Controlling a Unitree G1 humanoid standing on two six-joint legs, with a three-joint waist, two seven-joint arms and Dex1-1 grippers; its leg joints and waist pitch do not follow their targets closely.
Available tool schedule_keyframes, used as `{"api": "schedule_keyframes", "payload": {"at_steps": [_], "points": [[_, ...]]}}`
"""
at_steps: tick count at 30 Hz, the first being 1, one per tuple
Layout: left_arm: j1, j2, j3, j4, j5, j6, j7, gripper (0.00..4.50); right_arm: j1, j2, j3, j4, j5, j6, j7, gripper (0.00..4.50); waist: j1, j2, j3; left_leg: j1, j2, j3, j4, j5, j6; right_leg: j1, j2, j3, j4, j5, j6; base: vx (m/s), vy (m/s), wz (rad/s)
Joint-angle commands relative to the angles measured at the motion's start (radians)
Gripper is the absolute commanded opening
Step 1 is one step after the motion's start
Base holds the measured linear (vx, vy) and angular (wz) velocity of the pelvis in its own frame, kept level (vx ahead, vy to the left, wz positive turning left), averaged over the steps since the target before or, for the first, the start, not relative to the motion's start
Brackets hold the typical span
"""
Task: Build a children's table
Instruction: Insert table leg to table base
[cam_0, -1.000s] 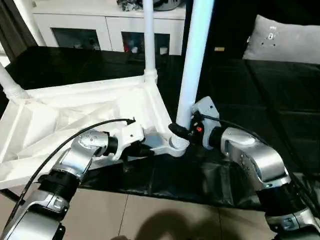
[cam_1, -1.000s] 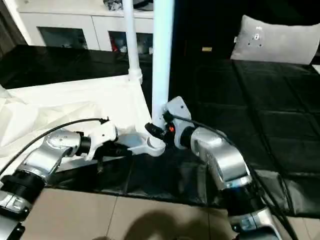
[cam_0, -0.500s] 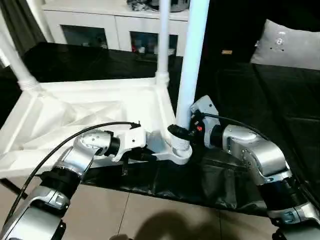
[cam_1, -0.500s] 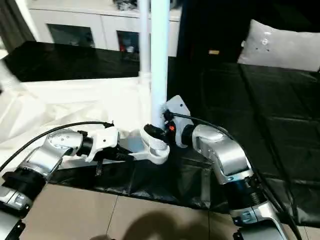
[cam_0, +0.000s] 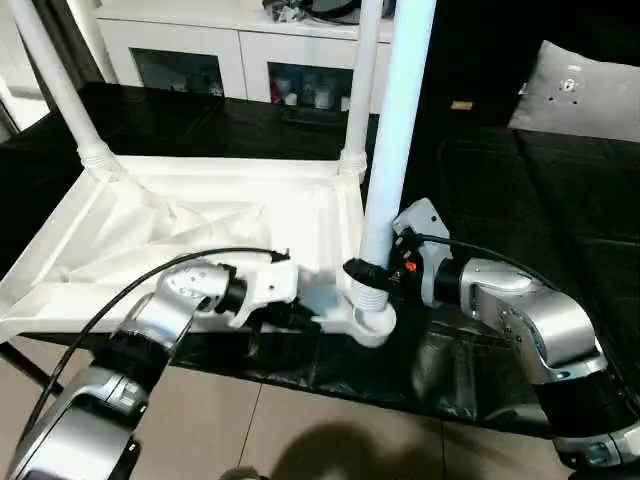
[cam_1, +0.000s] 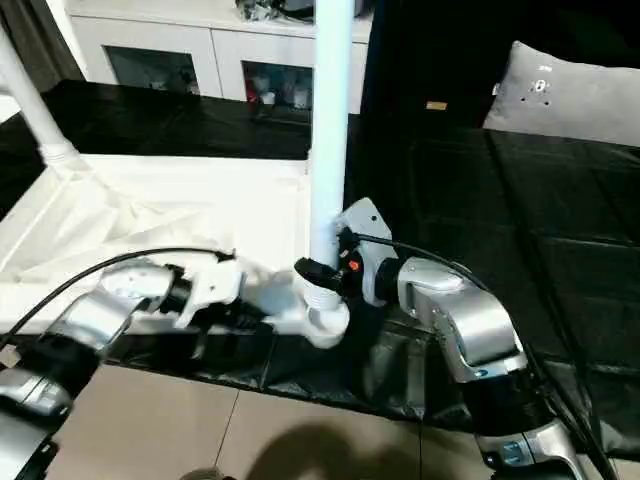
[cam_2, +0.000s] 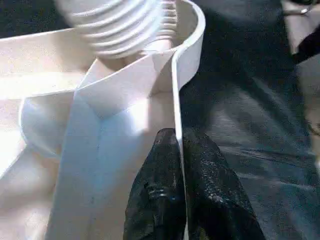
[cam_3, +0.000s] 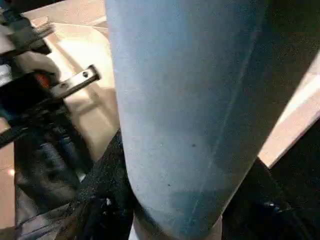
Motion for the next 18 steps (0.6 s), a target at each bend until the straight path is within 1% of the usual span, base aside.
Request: {"api": "schedule_keyframes", "payload": {"at_steps": [1, 2, 4, 5, 6, 8, 11, 15, 16, 18], "points": [[-0.022, -0.005, 0.036, 0.025, -0.009, 0.025, 0.029, 0.00, 0.008, -0.006, -0.013, -0.020, 0.009, 0.019, 0.002, 1.88, -0.006, 0.000, -0.059, 0.003, 0.012, 0.001, -0.072, -0.232, -0.029, 0.054, -0.045, 0.044, -0.078, -0.271, -0.151, 0.000, 0.000, 0.00], [-0.021, -0.010, 0.056, 0.014, -0.042, 0.064, 0.012, 0.00, 0.005, -0.006, -0.013, -0.020, 0.009, 0.020, 0.001, 1.88, -0.011, -0.002, -0.059, 0.000, 0.013, -0.001, -0.074, -0.226, -0.030, 0.055, -0.045, 0.043, -0.078, -0.282, -0.147, 0.000, 0.000, 0.00], [-0.019, -0.006, 0.060, 0.003, -0.049, 0.095, 0.009, 0.00, 0.000, -0.005, -0.014, -0.020, 0.009, 0.020, -0.001, 1.88, -0.016, -0.003, -0.058, -0.001, 0.013, -0.001, -0.074, -0.225, -0.029, 0.053, -0.044, 0.043, -0.078, -0.283, -0.152, 0.000, 0.000, 0.00], [-0.018, -0.001, 0.057, 0.001, -0.045, 0.092, 0.007, 0.00, -0.002, -0.004, -0.015, -0.020, 0.010, 0.021, -0.003, 1.88, -0.017, -0.003, -0.059, -0.002, 0.013, -0.002, -0.074, -0.224, -0.028, 0.054, -0.044, 0.042, -0.078, -0.285, -0.153, 0.000, 0.000, 0.00], [-0.018, 0.001, 0.056, 0.001, -0.044, 0.090, 0.005, 0.00, -0.003, -0.003, -0.015, -0.021, 0.011, 0.021, -0.003, 1.88, -0.018, -0.003, -0.060, -0.001, 0.013, -0.001, -0.073, -0.220, -0.025, 0.053, -0.044, 0.043, -0.078, -0.278, -0.154, 0.000, 0.000, 0.00], [-0.017, 0.003, 0.058, 0.004, -0.046, 0.097, 0.004, 0.00, -0.006, 0.000, -0.014, -0.016, 0.010, 0.019, -0.005, 1.88, -0.020, -0.001, -0.061, 0.000, 0.013, 0.000, -0.072, -0.210, -0.020, 0.052, -0.043, 0.044, -0.076, -0.247, -0.167, 0.000, 0.000, 0.00], [-0.022, 0.005, 0.059, 0.028, -0.038, 0.086, -0.001, 0.00, -0.015, 0.006, 0.003, 0.012, -0.002, 0.003, -0.007, 1.88, -0.021, -0.003, -0.061, 0.000, 0.013, 0.001, -0.071, -0.208, -0.018, 0.051, -0.043, 0.044, -0.076, -0.238, -0.172, 0.000, 0.000, 0.00], [-0.020, 0.005, 0.061, 0.020, -0.034, 0.094, 0.001, 0.00, -0.023, 0.016, 0.010, 0.019, -0.002, 0.007, -0.009, 1.88, -0.022, -0.001, -0.059, 0.001, 0.014, 0.001, -0.072, -0.219, -0.019, 0.050, -0.043, 0.044, -0.077, -0.255, -0.172, 0.000, 0.000, 0.00], [-0.021, 0.006, 0.059, 0.022, -0.029, 0.094, 0.009, 0.00, -0.027, 0.019, 0.014, 0.020, -0.003, 0.010, -0.008, 1.88, -0.023, -0.004, -0.059, 0.000, 0.014, 0.001, -0.072, -0.220, -0.017, 0.050, -0.043, 0.043, -0.078, -0.260, -0.170, 0.000, 0.000, 0.00], [-0.023, 0.007, 0.057, 0.025, -0.024, 0.091, 0.017, 0.00, -0.029, 0.019, 0.015, 0.021, -0.003, 0.012, -0.008, 1.88, -0.023, -0.002, -0.058, 0.001, 0.014, 0.001, -0.073, -0.228, -0.019, 0.049, -0.044, 0.043, -0.080, -0.284, -0.163, 0.000, 0.000, 0.00]]}}
